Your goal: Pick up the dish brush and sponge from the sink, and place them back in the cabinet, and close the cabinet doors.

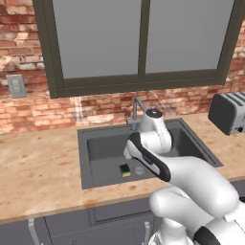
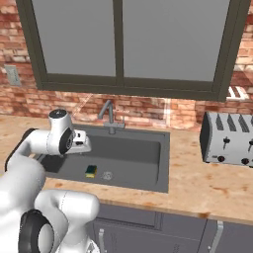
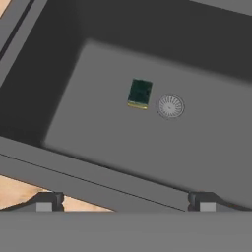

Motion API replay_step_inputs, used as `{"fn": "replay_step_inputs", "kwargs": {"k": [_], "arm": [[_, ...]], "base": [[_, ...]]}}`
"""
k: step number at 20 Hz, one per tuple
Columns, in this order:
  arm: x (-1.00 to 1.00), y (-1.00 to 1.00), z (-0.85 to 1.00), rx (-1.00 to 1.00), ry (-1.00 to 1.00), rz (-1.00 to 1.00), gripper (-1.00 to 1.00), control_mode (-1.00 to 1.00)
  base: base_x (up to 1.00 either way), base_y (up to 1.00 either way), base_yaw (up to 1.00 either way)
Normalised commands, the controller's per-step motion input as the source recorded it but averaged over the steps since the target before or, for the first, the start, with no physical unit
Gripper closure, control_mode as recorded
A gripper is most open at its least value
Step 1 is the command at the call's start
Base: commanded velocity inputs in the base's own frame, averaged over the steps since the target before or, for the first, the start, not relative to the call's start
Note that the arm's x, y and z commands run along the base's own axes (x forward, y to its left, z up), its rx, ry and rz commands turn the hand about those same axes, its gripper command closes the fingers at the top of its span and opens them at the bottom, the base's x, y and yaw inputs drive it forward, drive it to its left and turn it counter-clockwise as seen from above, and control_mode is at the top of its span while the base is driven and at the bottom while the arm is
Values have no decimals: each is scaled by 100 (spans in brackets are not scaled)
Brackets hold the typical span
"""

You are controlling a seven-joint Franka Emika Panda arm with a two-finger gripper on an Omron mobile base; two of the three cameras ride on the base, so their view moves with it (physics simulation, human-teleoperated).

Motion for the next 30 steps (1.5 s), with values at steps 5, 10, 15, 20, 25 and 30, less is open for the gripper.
{"fn": "replay_step_inputs", "kwargs": {"k": [5, 10, 15, 20, 25, 30], "arm": [[25, 0, -22, 0, 0, 0, -100, -100], [26, 0, -19, 0, 0, 0, -100, -100], [29, 0, -19, 0, 0, 0, -100, -100], [29, 2, -26, 0, 0, 0, -100, -100], [22, 2, -31, 0, 0, 0, -100, -100], [25, 4, -30, 0, 0, 0, -100, -100]], "base": [[0, 0, 0], [0, 0, 0], [0, 0, 0], [0, 0, 0], [0, 0, 0], [0, 0, 0]]}}
